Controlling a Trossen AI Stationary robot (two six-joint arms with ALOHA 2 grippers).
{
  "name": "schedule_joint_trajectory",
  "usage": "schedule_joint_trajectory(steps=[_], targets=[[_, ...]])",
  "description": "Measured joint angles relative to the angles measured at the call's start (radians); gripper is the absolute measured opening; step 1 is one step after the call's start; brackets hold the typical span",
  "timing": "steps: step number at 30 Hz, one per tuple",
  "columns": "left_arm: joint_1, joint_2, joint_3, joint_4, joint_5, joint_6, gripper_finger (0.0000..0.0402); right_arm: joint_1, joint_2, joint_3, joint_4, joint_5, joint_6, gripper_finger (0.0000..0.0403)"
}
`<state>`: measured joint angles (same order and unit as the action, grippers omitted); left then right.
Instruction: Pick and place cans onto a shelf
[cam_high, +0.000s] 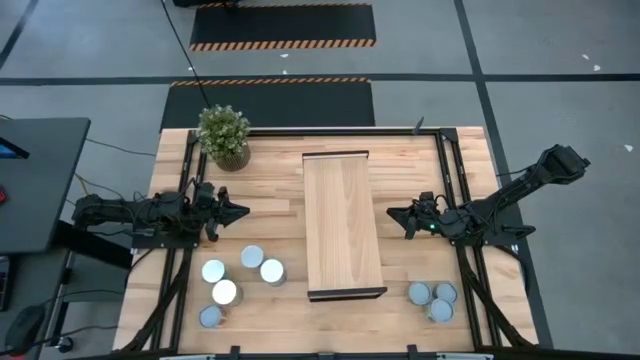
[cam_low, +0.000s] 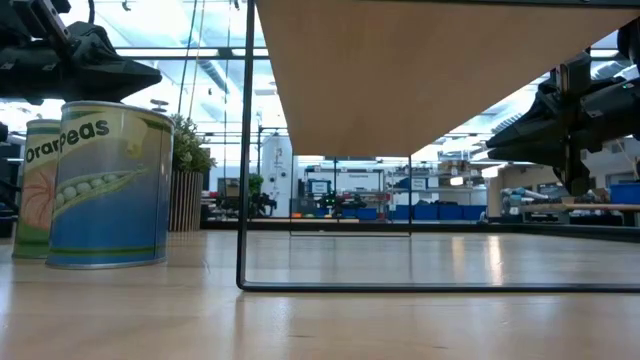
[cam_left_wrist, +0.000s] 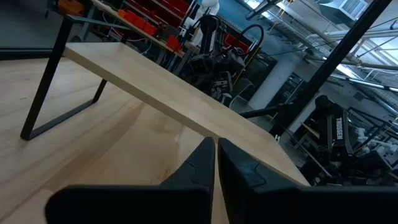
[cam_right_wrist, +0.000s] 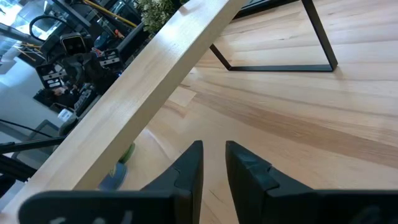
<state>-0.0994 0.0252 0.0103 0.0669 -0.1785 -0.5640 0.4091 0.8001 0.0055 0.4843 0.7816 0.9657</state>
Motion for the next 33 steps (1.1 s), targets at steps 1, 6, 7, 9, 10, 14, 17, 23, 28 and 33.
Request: schedule_joint_trajectory(steps=[1, 6, 7, 9, 10, 14, 17, 23, 28, 33], targets=[[0.0, 0.0, 0.0, 0.0, 0.0, 0.0, 0.0025, 0.0, 0.0, 0.0, 0.0, 0.0, 0.0, 0.0075], [0.0, 0.0, 0.0, 0.0, 0.0, 0.0, 0.0025, 0.0, 0.0, 0.0, 0.0, 0.0, 0.0, 0.0075], [0.0, 0.0, 0.0, 0.0, 0.0, 0.0, 0.0025, 0.0, 0.0, 0.0, 0.0, 0.0, 0.0, 0.0075], [0.0, 0.0, 0.0, 0.0, 0.0, 0.0, 0.0025, 0.0, 0.0, 0.0, 0.0, 0.0, 0.0, 0.0075], [0.0, 0.0, 0.0, 0.0, 0.0, 0.0, 0.0025, 0.0, 0.0, 0.0, 0.0, 0.0, 0.0, 0.0076], [0.0, 0.0, 0.0, 0.0, 0.0, 0.0, 0.0025, 0.0, 0.0, 0.0, 0.0, 0.0, 0.0, 0.0075], [0.0, 0.0, 0.0, 0.0, 0.0, 0.0, 0.0025, 0.0, 0.0, 0.0, 0.0, 0.0, 0.0, 0.0076], [-0.001, 0.001, 0.0, 0.03, -0.057, -0.006, 0.0025, 0.0, 0.0, 0.0, 0.003, 0.005, 0.0, 0.0075], [0.0, 0.0, 0.0, 0.165, -0.254, -0.155, 0.0025, -0.003, -0.002, 0.0, 0.108, 0.03, 0.045, 0.0075], [0.0, 0.0, 0.0, 0.217, -0.327, -0.173, 0.0025, -0.017, -0.003, 0.0, 0.241, 0.037, -0.029, 0.0075]])
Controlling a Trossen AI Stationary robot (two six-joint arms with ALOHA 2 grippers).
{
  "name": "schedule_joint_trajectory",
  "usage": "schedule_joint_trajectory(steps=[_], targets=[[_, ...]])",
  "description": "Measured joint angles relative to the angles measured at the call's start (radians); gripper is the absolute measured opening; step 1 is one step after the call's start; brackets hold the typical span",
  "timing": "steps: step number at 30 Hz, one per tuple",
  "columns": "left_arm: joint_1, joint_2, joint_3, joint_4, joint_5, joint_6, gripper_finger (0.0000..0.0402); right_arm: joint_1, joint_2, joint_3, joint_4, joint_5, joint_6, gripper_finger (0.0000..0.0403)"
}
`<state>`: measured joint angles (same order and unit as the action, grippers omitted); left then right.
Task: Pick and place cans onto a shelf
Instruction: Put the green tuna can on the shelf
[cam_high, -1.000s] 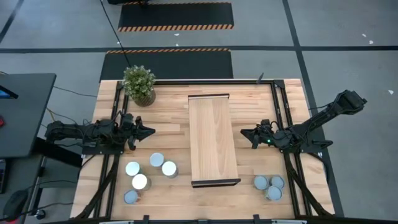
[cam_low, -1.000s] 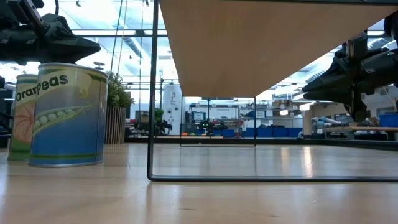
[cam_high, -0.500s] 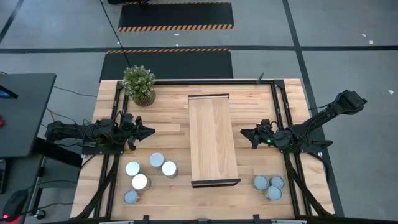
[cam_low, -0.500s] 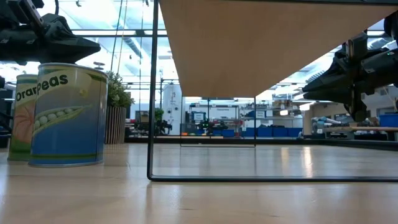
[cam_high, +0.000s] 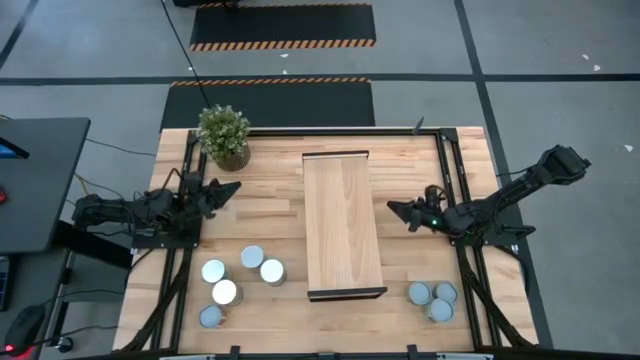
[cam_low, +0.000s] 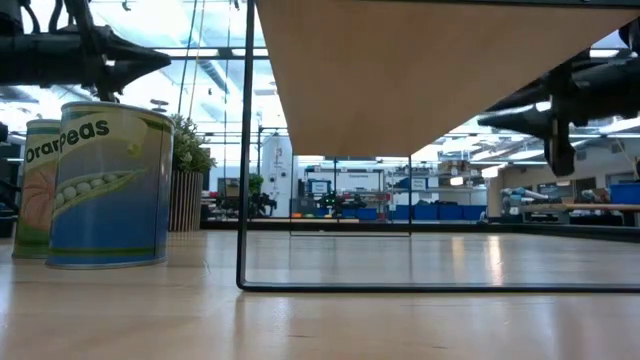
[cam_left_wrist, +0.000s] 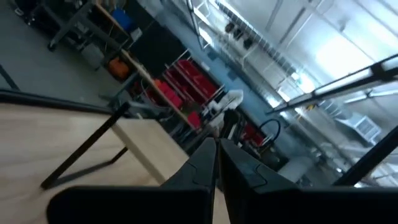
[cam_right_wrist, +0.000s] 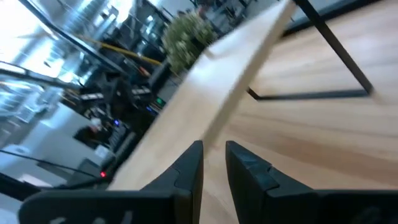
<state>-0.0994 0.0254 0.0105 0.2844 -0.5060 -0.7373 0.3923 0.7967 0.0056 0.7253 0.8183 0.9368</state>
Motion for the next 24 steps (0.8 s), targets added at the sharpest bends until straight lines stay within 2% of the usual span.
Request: schedule_joint_trajectory(steps=[6, 10, 18, 24], targets=[[0.0, 0.0, 0.0, 0.027, -0.023, 0.019, 0.0025, -0.03, -0.022, 0.0, 0.133, -0.024, -0.1, 0.0075], [0.0, 0.0, 0.0, 0.09, -0.041, -0.038, 0.0025, -0.074, -0.042, 0.0, 0.215, -0.036, -0.164, 0.0075], [0.0, 0.0, 0.0, 0.202, -0.062, -0.038, 0.0025, -0.198, -0.054, 0.085, 0.246, -0.284, -0.387, 0.0075], [0.0, 0.001, 0.0, 0.195, -0.125, -0.032, 0.0025, -0.243, -0.054, 0.188, 0.247, -0.304, -0.513, 0.0075]])
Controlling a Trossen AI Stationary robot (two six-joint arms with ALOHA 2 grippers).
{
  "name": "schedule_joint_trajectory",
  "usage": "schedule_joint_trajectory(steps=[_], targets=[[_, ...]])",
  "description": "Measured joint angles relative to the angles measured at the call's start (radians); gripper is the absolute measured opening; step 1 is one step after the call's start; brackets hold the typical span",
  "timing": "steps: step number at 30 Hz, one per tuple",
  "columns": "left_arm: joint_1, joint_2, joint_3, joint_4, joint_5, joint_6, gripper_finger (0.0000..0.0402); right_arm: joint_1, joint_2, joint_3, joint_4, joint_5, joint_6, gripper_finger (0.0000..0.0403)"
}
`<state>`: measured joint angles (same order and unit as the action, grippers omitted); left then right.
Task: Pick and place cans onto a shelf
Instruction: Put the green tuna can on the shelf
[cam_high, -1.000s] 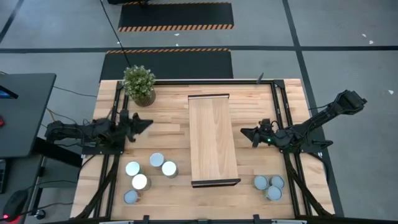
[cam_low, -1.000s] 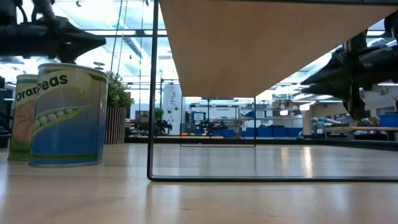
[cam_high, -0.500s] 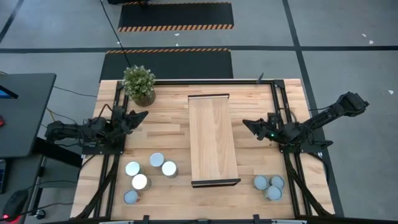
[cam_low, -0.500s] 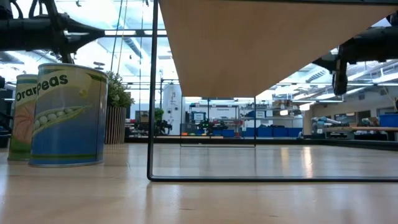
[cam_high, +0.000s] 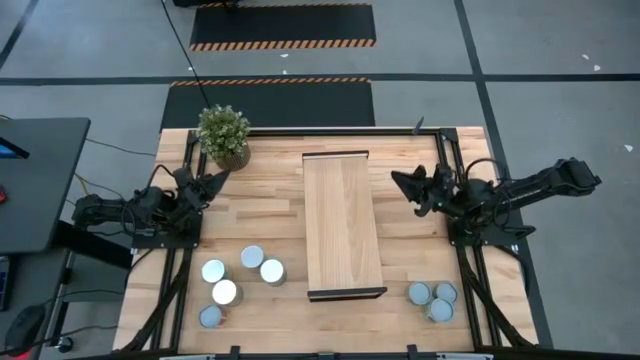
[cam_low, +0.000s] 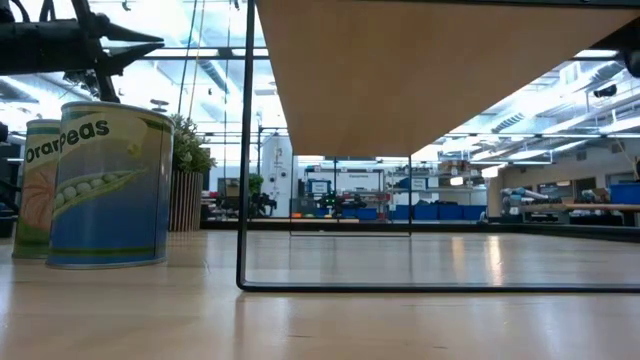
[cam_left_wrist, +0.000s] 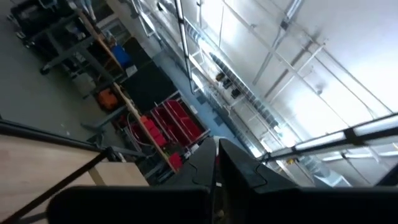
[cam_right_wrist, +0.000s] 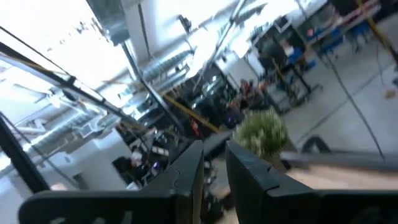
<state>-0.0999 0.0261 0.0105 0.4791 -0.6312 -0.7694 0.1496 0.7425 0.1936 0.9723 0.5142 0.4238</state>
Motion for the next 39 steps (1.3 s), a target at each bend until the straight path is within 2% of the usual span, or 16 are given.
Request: schedule_joint_trajectory(steps=[2, 7, 10, 15, 19, 25, 29, 35, 39], targets=[[0.0, 0.0, 0.0, 0.0, 0.004, 0.021, 0.0025, -0.007, 0.0, 0.028, 0.0, 0.0, -0.021, 0.0076], [0.0, 0.0, 0.0, 0.047, 0.095, -0.003, 0.0025, -0.011, 0.0, 0.108, -0.041, -0.015, -0.035, 0.0075], [0.0, 0.0, 0.0, 0.114, 0.139, -0.008, 0.0025, -0.011, -0.006, 0.19, -0.226, -0.067, -0.047, 0.0075], [0.0, 0.009, 0.027, 0.107, 0.146, -0.004, 0.0026, -0.011, 0.002, 0.363, -0.643, -0.09, -0.05, 0.0075], [0.0, 0.049, 0.068, 0.049, 0.143, -0.005, 0.005, -0.011, 0.008, 0.465, -0.818, -0.091, -0.05, 0.0074], [0.0, 0.147, 0.168, -0.073, 0.145, 0.024, 0.0135, -0.01, 0.002, 0.501, -0.838, -0.091, -0.052, 0.0074], [0.0, 0.213, 0.242, -0.122, 0.196, 0.077, 0.018, -0.016, 0.011, 0.494, -0.892, -0.093, 0.063, 0.0074], [0.0, 0.282, 0.352, -0.242, 0.285, 0.082, 0.0196, -0.015, 0.052, 0.496, -0.889, -0.229, 0.091, 0.0083], [0.0, 0.327, 0.413, -0.297, 0.346, 0.072, 0.0193, -0.01, 0.074, 0.538, -0.972, -0.308, 0.095, 0.0092]])
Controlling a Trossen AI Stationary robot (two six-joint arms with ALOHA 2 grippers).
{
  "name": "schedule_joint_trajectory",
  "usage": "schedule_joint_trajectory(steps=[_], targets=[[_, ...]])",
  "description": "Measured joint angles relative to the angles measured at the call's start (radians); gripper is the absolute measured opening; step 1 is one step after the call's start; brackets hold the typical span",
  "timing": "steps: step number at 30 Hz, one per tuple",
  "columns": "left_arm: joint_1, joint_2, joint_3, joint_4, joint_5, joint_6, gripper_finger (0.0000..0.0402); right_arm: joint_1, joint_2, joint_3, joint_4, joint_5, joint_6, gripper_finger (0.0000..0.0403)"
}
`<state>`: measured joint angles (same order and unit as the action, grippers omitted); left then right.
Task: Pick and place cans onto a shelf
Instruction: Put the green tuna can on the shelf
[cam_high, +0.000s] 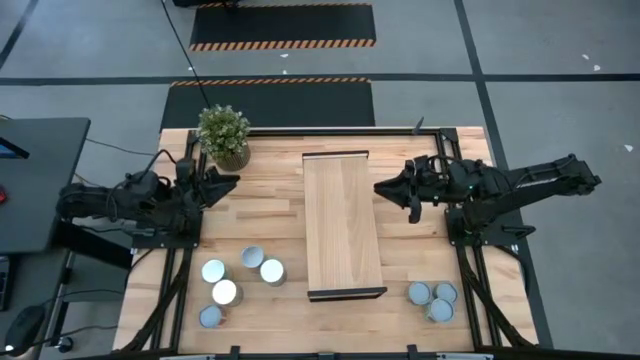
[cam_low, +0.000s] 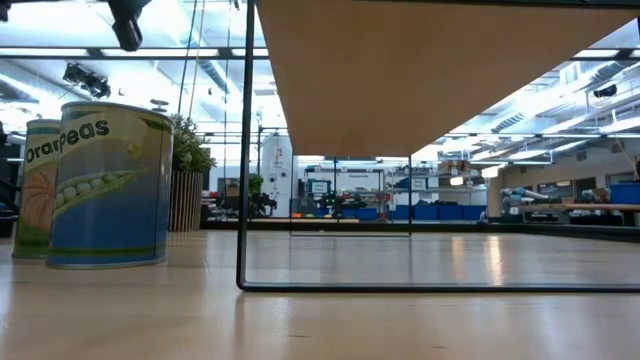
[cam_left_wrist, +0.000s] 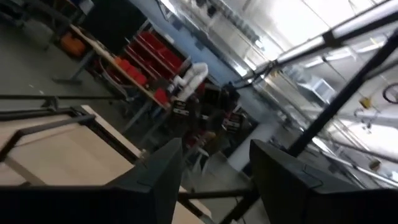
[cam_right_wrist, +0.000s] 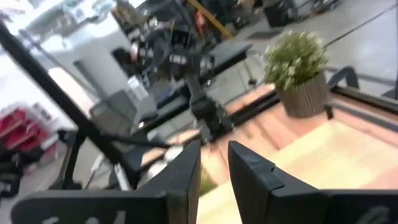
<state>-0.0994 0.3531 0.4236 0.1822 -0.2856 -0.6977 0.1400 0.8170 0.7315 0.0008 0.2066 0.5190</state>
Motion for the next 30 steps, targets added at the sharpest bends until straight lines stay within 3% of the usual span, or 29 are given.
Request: schedule_joint_trajectory(steps=[11, 20, 30], targets=[[-0.021, 0.184, 0.168, -0.114, 0.039, 0.002, 0.0181, 0.135, 0.084, 0.152, -0.41, -0.096, -0.024, 0.0121], [-0.058, 0.318, 0.225, -0.112, 0.035, -0.103, 0.0181, 0.348, 0.195, 0.211, -0.7, -0.206, 0.013, 0.0182], [-0.092, 0.348, 0.232, -0.111, 0.036, -0.052, 0.0181, 0.523, 0.403, 0.286, -0.926, -0.139, 0.175, 0.023]])
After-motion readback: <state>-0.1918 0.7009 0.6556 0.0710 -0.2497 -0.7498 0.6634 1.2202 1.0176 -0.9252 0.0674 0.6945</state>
